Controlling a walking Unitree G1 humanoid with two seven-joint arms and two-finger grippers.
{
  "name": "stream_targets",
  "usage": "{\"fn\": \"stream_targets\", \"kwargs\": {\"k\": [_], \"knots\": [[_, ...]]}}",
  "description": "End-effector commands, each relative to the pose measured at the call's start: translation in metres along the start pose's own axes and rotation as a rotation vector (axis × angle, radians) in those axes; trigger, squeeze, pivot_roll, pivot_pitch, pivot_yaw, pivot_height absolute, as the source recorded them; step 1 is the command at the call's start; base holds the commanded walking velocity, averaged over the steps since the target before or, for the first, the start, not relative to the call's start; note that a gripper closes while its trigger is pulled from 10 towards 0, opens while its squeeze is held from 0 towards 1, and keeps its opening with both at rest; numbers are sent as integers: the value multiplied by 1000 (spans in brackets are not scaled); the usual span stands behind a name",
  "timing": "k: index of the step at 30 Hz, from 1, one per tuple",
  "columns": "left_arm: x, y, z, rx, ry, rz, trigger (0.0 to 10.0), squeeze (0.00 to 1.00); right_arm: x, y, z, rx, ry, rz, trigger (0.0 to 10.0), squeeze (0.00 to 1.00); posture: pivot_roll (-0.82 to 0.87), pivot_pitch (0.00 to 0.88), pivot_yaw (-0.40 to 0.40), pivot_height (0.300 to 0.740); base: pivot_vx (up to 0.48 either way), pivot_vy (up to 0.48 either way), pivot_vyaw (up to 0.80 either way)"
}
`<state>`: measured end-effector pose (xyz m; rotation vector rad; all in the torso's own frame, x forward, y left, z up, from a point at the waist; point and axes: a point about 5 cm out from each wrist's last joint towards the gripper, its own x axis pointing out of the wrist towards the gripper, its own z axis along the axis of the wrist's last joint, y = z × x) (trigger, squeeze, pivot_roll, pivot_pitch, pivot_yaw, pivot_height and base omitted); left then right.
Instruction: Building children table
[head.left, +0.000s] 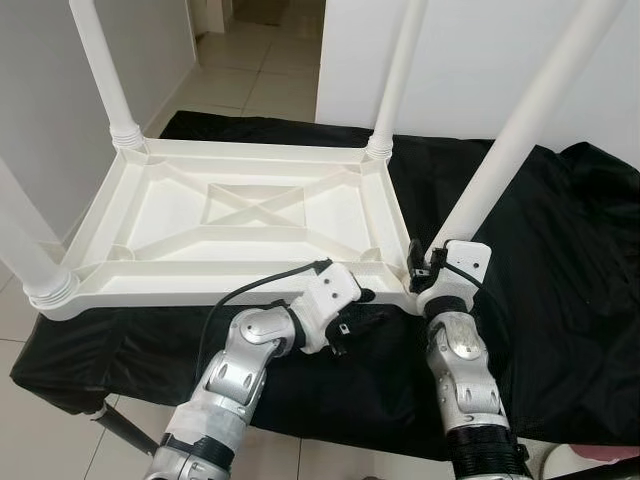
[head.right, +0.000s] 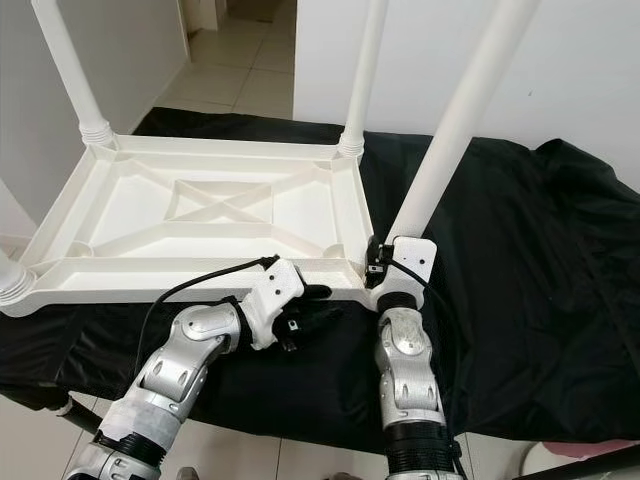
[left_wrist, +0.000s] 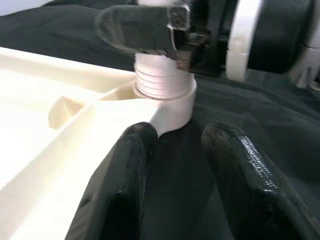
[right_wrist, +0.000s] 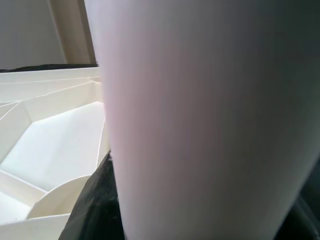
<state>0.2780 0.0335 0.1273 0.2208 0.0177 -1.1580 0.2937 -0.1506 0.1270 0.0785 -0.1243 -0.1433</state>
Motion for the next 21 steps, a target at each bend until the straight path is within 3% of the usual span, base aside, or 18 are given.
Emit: {"fn": "stream_targets", "kwargs": {"k": [1,10,11,13,14,19,20,21], "knots": [[2,12,0,-9,0,226,10000,0,-3,1,0,9,10,-21,10000,0,-83,0,-27,740,0,0,0],[2,15,2,3,0,216,10000,0,-3,-1,4,20,17,-90,10000,0,-84,0,-9,740,0,0,0],[2,16,2,5,0,216,10000,0,-3,-1,5,19,13,-88,10000,176,-85,0,-8,740,0,0,0],[2,17,2,5,0,217,10000,0,-3,-1,5,19,12,-88,10000,176,-85,0,-8,740,0,0,0],[2,18,3,7,0,218,10000,0,-2,1,7,23,7,-64,10000,1000,-85,0,-9,740,0,0,0],[1,18,4,17,-3,212,10000,0,0,-1,10,22,-14,-35,10000,1000,-85,0,-10,740,0,0,0],[1,18,8,15,-15,202,10000,0,4,-5,13,12,-25,40,10000,141,-75,0,-21,740,0,0,0],[1,18,8,15,-15,202,10000,0,4,-5,13,12,-25,40,10000,141,-75,0,-21,740,0,0,0]]}}
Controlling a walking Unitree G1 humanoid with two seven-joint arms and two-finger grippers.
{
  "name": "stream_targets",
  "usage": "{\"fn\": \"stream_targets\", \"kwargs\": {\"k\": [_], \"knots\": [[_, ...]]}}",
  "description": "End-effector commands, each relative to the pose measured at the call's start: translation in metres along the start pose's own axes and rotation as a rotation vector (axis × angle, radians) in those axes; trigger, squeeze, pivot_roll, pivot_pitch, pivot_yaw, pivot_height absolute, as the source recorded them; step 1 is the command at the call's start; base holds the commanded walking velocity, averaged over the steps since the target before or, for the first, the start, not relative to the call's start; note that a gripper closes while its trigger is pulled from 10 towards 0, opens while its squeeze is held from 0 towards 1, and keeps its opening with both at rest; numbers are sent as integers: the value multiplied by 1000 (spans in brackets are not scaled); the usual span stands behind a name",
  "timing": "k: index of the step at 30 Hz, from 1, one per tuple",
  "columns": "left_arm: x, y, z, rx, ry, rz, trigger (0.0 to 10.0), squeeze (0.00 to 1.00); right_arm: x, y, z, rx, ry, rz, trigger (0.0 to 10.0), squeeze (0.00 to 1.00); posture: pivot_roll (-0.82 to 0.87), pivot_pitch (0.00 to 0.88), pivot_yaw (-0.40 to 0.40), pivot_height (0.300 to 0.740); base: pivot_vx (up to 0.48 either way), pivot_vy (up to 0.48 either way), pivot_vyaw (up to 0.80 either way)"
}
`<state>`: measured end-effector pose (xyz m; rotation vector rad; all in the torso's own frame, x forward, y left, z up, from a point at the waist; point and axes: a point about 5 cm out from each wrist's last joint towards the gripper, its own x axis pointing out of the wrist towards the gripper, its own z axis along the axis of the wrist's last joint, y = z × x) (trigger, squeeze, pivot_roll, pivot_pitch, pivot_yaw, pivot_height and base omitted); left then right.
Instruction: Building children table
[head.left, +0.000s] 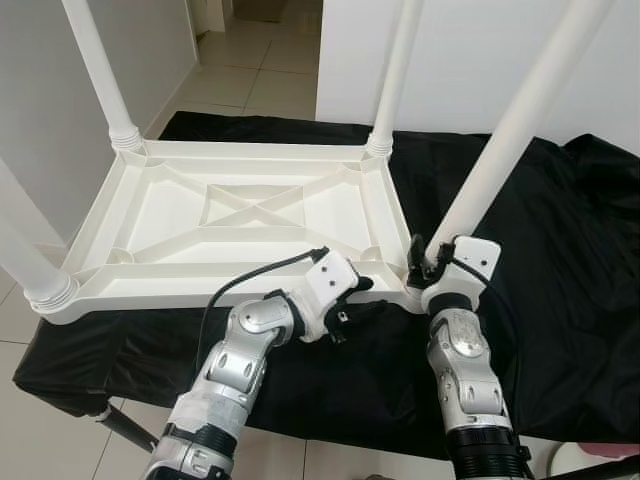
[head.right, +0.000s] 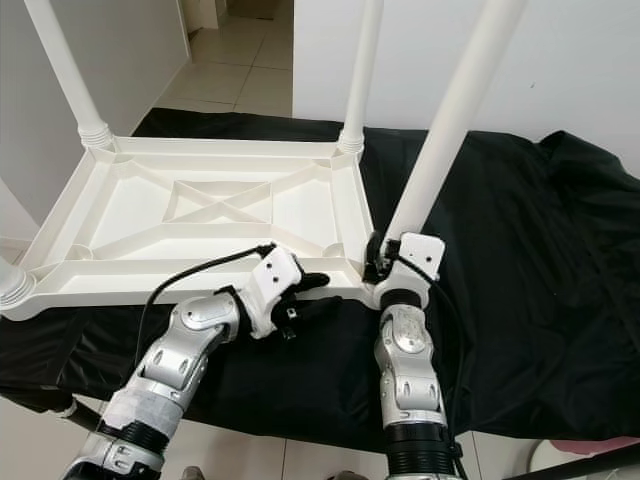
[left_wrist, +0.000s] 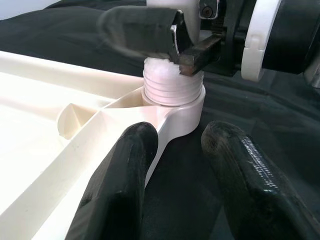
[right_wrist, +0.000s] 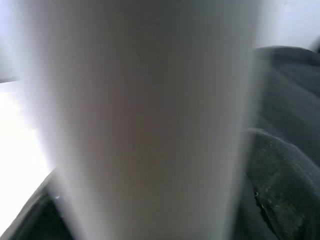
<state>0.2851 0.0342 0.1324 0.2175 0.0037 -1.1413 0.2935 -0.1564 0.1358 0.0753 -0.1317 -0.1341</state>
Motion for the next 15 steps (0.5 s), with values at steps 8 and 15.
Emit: {"fn": "stream_targets", "kwargs": {"k": [8,15], "knots": [[-2,11,12,22,-23,161,10000,0,16,-19,6,-54,-7,326,10000,0,-74,0,-23,740,0,0,0],[0,1,20,41,-35,70,10000,0,27,-23,-2,-98,44,560,10000,0,-65,0,-23,740,0,0,0]]}}
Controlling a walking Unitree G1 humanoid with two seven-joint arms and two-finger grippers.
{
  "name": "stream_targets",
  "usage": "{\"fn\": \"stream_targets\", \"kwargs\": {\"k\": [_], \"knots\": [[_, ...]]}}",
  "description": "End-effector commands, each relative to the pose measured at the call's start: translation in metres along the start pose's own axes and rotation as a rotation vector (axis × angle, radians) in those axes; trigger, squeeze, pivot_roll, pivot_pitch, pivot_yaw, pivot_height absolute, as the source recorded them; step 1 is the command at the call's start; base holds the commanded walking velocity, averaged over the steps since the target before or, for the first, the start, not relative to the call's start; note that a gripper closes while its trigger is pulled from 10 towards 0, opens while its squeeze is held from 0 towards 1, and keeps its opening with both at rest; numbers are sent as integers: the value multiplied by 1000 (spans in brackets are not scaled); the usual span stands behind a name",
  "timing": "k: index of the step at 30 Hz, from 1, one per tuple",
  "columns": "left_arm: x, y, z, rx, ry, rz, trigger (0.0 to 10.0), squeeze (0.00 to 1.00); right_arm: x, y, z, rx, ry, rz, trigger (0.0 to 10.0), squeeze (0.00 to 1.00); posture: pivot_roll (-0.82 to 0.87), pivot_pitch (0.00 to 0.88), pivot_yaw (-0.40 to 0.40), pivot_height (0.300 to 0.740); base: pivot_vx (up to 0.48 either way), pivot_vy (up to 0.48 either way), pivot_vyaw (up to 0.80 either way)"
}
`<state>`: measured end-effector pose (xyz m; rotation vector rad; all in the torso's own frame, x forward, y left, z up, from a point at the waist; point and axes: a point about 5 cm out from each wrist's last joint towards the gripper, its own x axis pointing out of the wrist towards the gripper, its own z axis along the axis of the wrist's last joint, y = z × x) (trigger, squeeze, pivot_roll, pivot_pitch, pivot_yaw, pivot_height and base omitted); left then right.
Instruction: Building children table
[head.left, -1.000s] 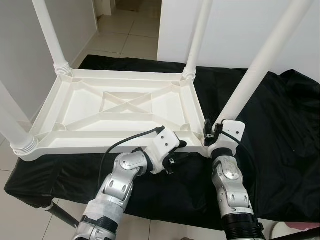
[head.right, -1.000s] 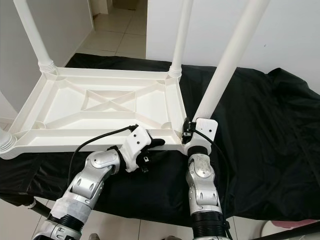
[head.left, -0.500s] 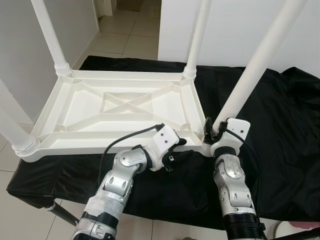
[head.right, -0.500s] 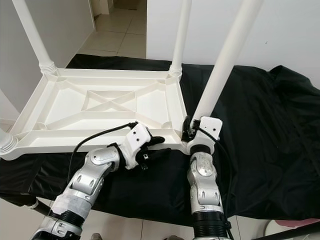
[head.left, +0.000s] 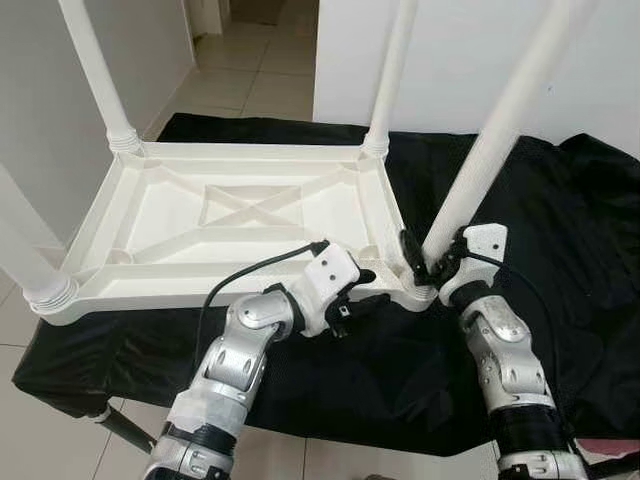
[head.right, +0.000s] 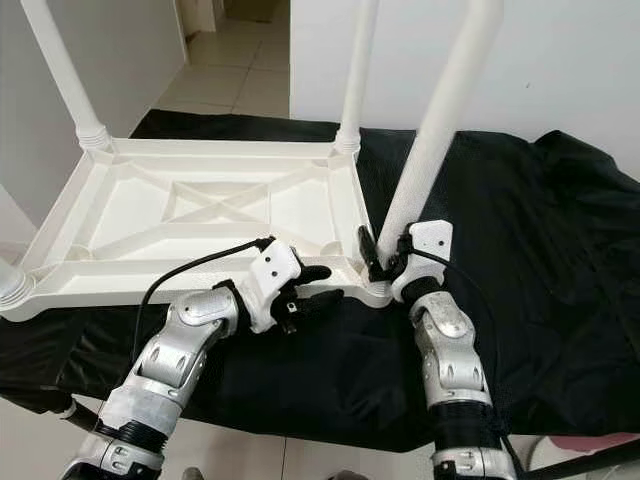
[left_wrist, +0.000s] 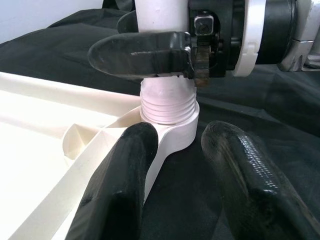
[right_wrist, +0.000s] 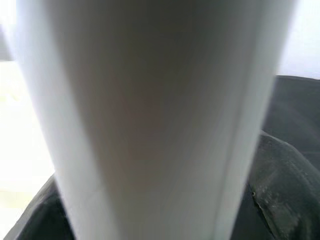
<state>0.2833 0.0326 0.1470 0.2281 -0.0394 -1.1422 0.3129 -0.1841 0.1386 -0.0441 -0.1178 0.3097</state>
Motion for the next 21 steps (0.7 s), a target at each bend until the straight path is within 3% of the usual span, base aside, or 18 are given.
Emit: {"fn": "stream_targets", "kwargs": {"k": [1,4,5,7,8,19,20,21], "knots": [[1,1,5,12,-5,67,10000,0,4,1,-4,-4,19,111,10000,0,-65,0,-23,740,0,0,0],[1,0,6,16,-4,58,10000,0,7,-1,-6,1,39,184,10000,0,-65,0,-21,740,0,0,0],[2,0,7,19,-2,60,10000,0,8,-3,-10,4,59,216,3922,0,-60,0,-24,740,0,0,0],[2,0,7,19,-1,60,10000,0,9,-4,-11,6,63,227,3922,0,-60,0,-24,740,0,0,0],[2,0,7,20,-2,62,10000,0,9,-5,-14,7,80,251,0,0,-59,0,-23,740,0,0,0],[1,-2,6,28,7,58,10000,0,8,-16,-18,5,106,238,0,0,-62,0,-30,740,0,0,0],[1,-2,5,29,11,60,10000,0,7,-17,-19,11,103,230,6196,0,-61,0,-32,740,0,0,0],[1,-2,5,29,11,60,10000,0,7,-17,-19,11,103,230,6196,0,-61,0,-32,740,0,0,0]]}}
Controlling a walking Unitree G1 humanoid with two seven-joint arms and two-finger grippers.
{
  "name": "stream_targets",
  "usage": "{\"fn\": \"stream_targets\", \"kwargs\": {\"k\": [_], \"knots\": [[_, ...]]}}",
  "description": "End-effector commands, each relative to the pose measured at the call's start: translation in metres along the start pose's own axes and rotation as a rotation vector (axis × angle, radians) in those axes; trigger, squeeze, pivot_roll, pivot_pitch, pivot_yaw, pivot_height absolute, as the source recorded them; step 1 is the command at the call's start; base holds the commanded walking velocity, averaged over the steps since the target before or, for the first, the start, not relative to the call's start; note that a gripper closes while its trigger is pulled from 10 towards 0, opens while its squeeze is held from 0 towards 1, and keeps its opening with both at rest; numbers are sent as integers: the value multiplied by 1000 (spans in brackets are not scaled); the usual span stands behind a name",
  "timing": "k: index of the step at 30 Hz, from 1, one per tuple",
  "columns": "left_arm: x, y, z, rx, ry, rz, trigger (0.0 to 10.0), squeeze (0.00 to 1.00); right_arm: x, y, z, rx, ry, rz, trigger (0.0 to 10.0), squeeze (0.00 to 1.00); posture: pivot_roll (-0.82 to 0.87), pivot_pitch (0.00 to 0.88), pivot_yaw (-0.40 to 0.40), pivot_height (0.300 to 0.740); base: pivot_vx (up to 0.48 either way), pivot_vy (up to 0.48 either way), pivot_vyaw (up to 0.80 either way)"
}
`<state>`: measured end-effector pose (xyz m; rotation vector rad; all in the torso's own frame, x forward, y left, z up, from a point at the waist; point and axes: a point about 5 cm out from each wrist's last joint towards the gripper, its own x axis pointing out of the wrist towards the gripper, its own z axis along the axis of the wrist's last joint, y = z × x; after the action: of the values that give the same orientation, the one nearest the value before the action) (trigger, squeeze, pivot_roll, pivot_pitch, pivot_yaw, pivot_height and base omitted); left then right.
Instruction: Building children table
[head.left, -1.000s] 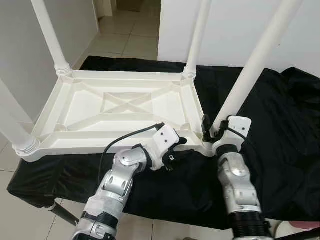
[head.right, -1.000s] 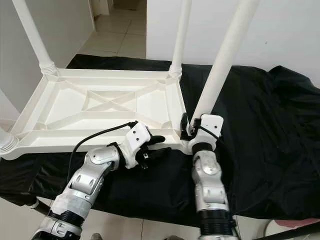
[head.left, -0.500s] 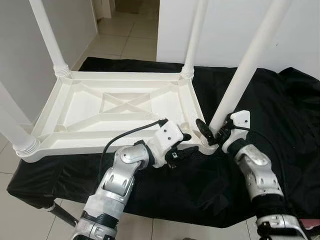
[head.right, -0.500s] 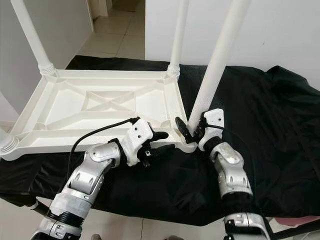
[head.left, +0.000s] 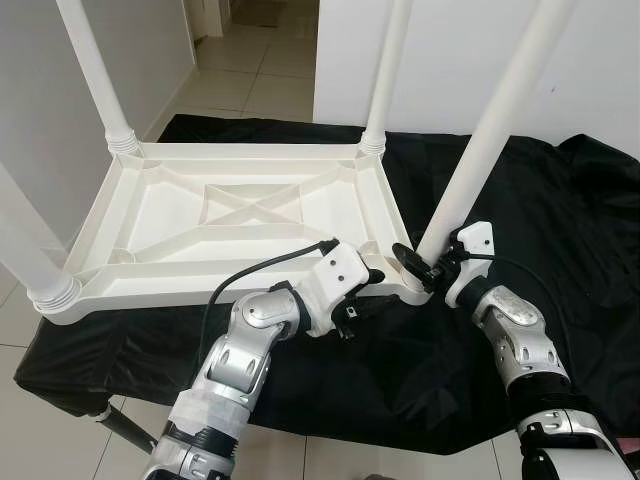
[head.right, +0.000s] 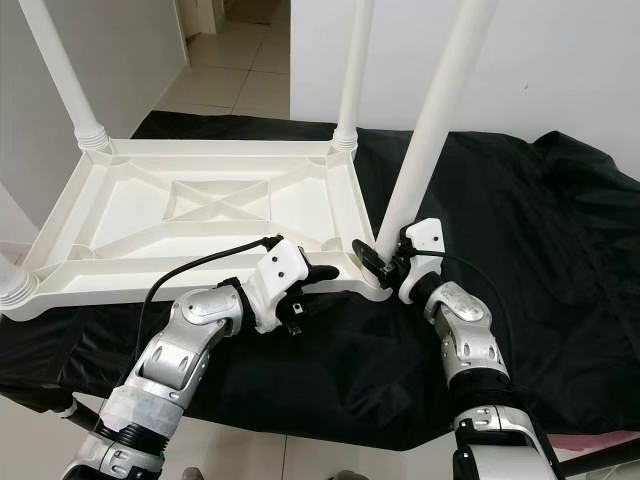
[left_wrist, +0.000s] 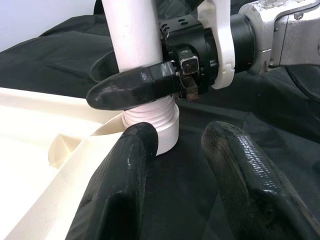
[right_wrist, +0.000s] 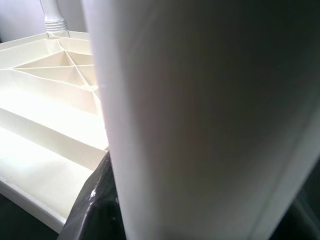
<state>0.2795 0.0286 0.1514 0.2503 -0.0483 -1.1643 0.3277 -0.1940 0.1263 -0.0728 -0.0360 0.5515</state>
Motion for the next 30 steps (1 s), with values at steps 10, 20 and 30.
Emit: {"fn": "stream_targets", "kwargs": {"k": [10,20,30], "knots": [[0,-1,0,-12,7,99,10000,0,-7,1,-12,42,63,-273,10000,0,-59,0,-53,740,0,0,0],[-3,-2,-2,-13,16,107,10000,0,-14,21,-31,84,166,-820,10000,0,-40,0,-80,740,0,0,0],[-5,-4,-3,-23,21,126,10000,0,9,61,-17,241,39,-677,10000,0,-26,0,-88,740,0,0,0]]}}
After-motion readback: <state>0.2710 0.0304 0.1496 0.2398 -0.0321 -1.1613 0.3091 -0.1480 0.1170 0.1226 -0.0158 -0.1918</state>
